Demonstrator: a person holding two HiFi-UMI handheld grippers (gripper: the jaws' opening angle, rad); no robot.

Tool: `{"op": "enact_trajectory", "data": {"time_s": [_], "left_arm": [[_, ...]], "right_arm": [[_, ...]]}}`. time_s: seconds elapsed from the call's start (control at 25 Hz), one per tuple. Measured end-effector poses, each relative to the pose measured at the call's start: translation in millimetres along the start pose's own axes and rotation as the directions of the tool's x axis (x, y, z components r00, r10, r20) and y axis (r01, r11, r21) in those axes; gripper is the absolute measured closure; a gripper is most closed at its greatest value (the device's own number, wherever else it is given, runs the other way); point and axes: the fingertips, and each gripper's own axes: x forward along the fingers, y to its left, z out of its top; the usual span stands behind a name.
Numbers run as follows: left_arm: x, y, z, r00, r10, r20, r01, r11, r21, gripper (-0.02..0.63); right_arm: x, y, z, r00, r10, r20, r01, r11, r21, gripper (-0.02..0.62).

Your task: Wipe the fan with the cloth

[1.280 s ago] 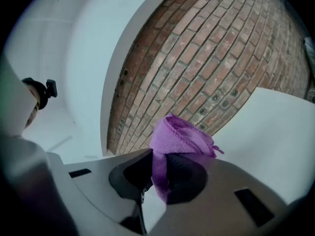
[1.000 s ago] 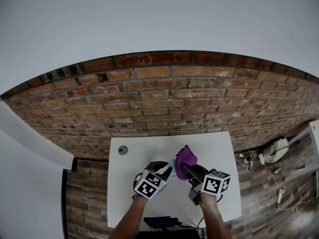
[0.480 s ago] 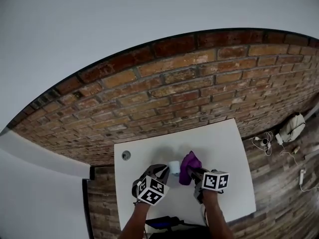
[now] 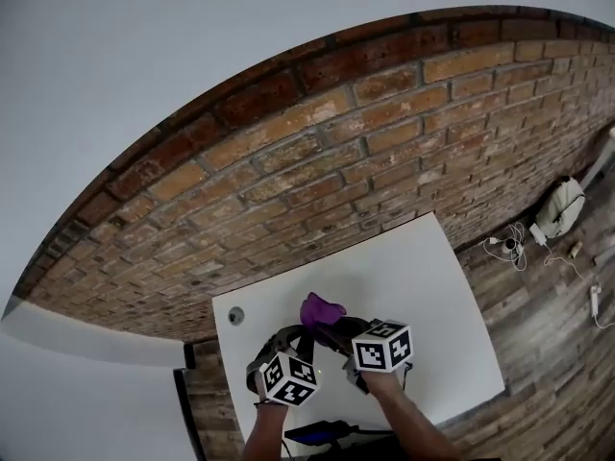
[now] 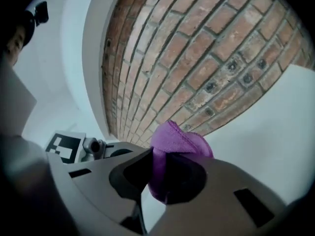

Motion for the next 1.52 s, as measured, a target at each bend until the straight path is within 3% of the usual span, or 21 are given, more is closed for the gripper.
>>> {"op": "enact_trajectory", "data": {"time_s": [0.16,0.28,0.36,0.44,0.56,0.64,0.68,0.76,0.96,1.12,1.2,1.32,1.4,1.44,1.52], "left_arm": [[1.7,1.0,0.9,1.0,0.005,0.001,-0.005,1.0,0.0,0.601],[0.7,1.7,-1.3,1.0,0.014,0.002,-0.014,1.0,-0.013,0.601],[-1.9,0.8,-0.2,1.0,0.018,0.005,-0.018,1.0,-0.015,0.601],[-6.4,-0.9,5.1,1.0,0.021,0.014,-0.021,1.0,-0.007,0.601],[-6.2,-7.6,11.9,1.0,0.004,0.003,-0.004,1.0,0.024,0.601],[-4.1,-8.2,11.2,1.0,-0.001,-0.008,0.001,1.0,0.029,0.601],[-3.8,-7.9,10.4,1.0,-0.005,-0.009,0.005,1.0,0.023,0.601],[-3.9,-7.8,9.4,1.0,-0.012,-0.01,0.012,1.0,0.014,0.601],[-3.6,-7.2,10.5,1.0,0.007,-0.018,-0.007,0.999,0.043,0.603],[-4.5,-8.8,8.8,1.0,0.005,-0.019,-0.004,0.999,0.036,0.603],[-4.5,-10.1,9.5,1.0,0.009,-0.023,-0.008,0.999,0.05,0.603],[-4.6,-8.5,9.9,1.0,0.014,-0.019,-0.013,0.998,0.053,0.603],[-4.8,-7.5,9.8,1.0,0.015,-0.018,-0.015,0.999,0.05,0.603],[-5.0,-7.7,9.4,1.0,0.016,-0.02,-0.015,0.999,0.051,0.603],[-5.3,-9.0,8.4,1.0,0.017,-0.025,-0.016,0.998,0.053,0.603]], "right_arm": [[-16.8,-37.8,-2.7,0.994,-0.018,0.106,0.007,0.994,0.109,0.54],[-23.9,-90.3,-32.2,0.991,-0.134,0.019,0.128,0.974,0.186,0.54],[-33.6,-103.5,-38.2,0.986,-0.164,0.009,0.157,0.958,0.241,0.54],[-43.2,-85.0,-16.7,0.99,-0.113,0.088,0.085,0.958,0.274,0.54],[-42.3,-25.9,26.3,0.979,0.06,0.197,-0.107,0.965,0.241,0.54],[-28.8,4.1,32.0,0.974,0.142,0.175,-0.174,0.967,0.188,0.54],[-20.1,9.2,26.0,0.979,0.149,0.138,-0.171,0.972,0.162,0.54],[-7.5,1.6,9.2,0.989,0.121,0.09,-0.132,0.982,0.135,0.54],[-16.7,-54.2,-5.8,0.978,0.013,0.208,-0.067,0.964,0.256,0.54],[-11.2,-105.7,-52.2,0.993,-0.085,0.084,0.047,0.922,0.384,0.54],[-21.8,-109.1,-46.9,0.989,-0.104,0.105,0.051,0.907,0.419,0.54],[-37.7,-60.1,4.3,0.968,0.019,0.25,-0.113,0.923,0.368,0.54],[-34.8,-15.7,24.9,0.954,0.137,0.266,-0.211,0.938,0.274,0.54],[-28.4,-2.2,22.9,0.958,0.164,0.235,-0.219,0.948,0.231,0.54],[-15.2,-0.9,6.6,0.974,0.142,0.176,-0.174,0.968,0.179,0.54]]}}
